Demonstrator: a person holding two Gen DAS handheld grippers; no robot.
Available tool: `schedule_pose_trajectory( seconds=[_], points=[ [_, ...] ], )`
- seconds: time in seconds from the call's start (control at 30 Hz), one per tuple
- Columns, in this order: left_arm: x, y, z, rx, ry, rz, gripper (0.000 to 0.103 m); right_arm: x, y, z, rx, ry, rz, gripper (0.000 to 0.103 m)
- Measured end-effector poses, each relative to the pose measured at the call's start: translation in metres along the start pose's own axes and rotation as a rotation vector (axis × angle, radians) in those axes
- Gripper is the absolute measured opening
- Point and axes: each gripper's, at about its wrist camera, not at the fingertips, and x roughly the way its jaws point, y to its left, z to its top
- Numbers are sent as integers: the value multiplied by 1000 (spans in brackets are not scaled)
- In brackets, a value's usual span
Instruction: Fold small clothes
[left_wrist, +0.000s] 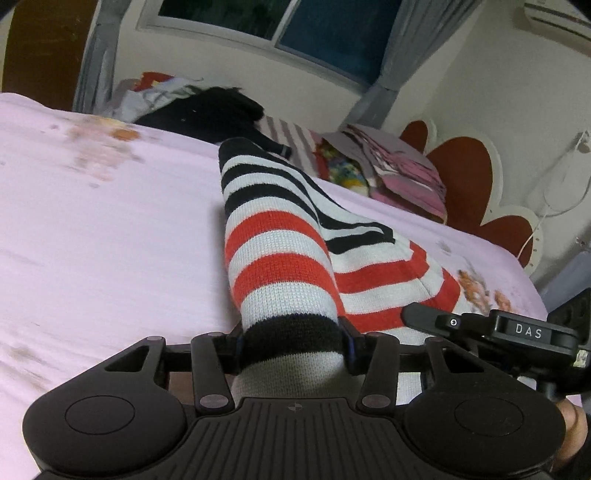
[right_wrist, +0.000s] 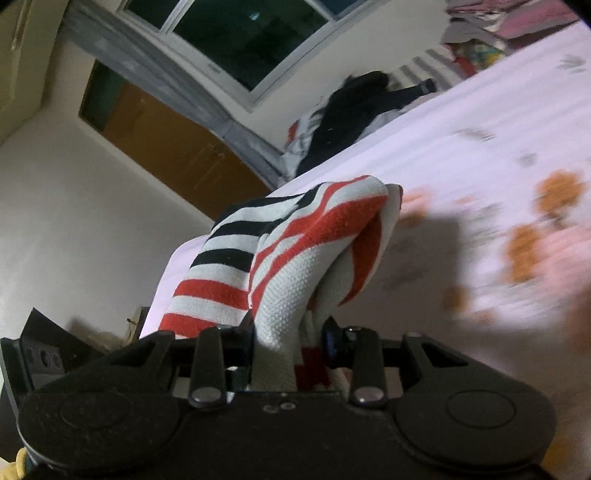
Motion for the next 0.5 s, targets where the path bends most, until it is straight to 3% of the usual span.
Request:
schedule_pose_trajectory(
  seconds=[0.23,0.43,0.5],
  points=[
    [-17,122,28,-1,-16,31,47,102,69,-26,5,6,-13,33],
    [6,180,22,7,-13,40,48,153,72,-34,7,38,-75,33],
    [18,188,12,10,-7,51,53,164,70,-37,-2,46,-123,34]
  ],
)
